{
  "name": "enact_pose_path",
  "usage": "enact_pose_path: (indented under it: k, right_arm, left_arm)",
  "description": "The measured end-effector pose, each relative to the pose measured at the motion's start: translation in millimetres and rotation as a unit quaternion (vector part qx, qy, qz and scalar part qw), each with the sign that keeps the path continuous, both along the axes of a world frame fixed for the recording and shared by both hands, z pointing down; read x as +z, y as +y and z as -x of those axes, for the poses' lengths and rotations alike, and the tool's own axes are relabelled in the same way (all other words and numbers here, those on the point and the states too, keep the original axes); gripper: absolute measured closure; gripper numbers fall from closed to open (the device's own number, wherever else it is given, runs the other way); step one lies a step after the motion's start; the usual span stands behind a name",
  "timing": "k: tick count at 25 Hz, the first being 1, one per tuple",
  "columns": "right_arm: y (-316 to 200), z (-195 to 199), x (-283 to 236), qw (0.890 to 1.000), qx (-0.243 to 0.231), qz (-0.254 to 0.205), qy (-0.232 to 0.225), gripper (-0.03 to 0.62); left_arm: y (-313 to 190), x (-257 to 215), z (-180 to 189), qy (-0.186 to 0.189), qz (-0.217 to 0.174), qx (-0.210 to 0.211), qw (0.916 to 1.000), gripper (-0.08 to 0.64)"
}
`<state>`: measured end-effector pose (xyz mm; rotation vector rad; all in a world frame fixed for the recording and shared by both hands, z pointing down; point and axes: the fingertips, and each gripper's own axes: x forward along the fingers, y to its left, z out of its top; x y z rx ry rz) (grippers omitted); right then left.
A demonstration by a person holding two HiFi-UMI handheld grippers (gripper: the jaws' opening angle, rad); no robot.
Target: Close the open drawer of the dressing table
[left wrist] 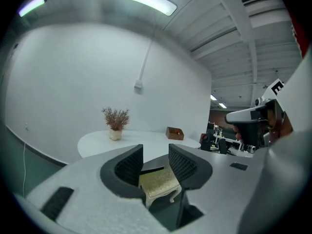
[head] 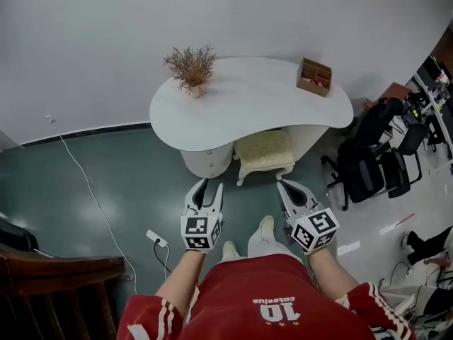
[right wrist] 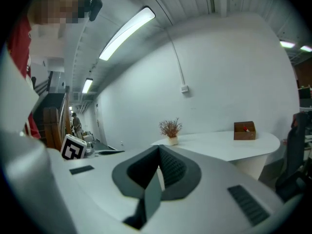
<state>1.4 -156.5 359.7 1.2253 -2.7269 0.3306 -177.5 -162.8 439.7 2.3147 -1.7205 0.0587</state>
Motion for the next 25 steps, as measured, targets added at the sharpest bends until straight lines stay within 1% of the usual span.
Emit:
enact_pose_path:
  k: [2, 5, 7, 10, 13, 17, 20, 21, 24, 25]
  right_arm:
    - [2.3, -9.2, -16.1, 1.000, 0.011, -0.012, -0.004, 0.589]
    - [-0.9, -29.8, -39.6, 0.999, 0.036, -0.018, -0.027, 0.589]
    - [-0.7, -44.3, -56.9, 0.997, 0.050, -0.024, -0.045, 0.589]
    - [6.4, -61.7, -85.1, 0.996, 0.058, -0.050, -0.053, 0.589]
    - [17.1, -80.7, -109.1, 0.994, 0.062, -0.078, -0.046, 0.589]
    - [44.4, -120.7, -131.5, 0.991, 0.076, -0.104, -0.043, 0.589]
    - [74.4, -153.7, -143.6, 0.988, 0.084, -0.118, -0.046, 0.589]
    - [83.5, -164.6, -145.7, 0.988, 0.087, -0.121, -0.045, 0.589]
    - [110.7, -195.6, -147.6, 0.987, 0.094, -0.124, -0.047, 0.589]
    - [121.8, -204.6, -147.4, 0.986, 0.097, -0.126, -0.047, 0.589]
  left_arm:
    - [1.4, -24.6, -6.3, -0.009, -0.013, 0.023, 0.9996, 0.399]
    - [6.2, -55.0, -18.2, 0.003, -0.025, 0.049, 0.9985, 0.399]
    - [13.7, -73.6, -25.8, 0.008, -0.035, 0.057, 0.9977, 0.397]
    - [30.4, -100.7, -34.3, 0.004, -0.053, 0.063, 0.9966, 0.396]
    - [49.3, -127.6, -43.4, -0.011, -0.075, 0.061, 0.9952, 0.396]
    - [82.5, -162.4, -61.5, -0.023, -0.109, 0.049, 0.9926, 0.396]
    - [113.0, -179.4, -75.6, -0.053, -0.130, 0.036, 0.9895, 0.396]
    - [122.1, -182.8, -79.7, -0.054, -0.132, 0.030, 0.9893, 0.396]
    - [152.4, -189.2, -91.8, -0.035, -0.132, 0.014, 0.9906, 0.396]
    - [166.4, -191.1, -96.5, -0.042, -0.132, 0.010, 0.9903, 0.396]
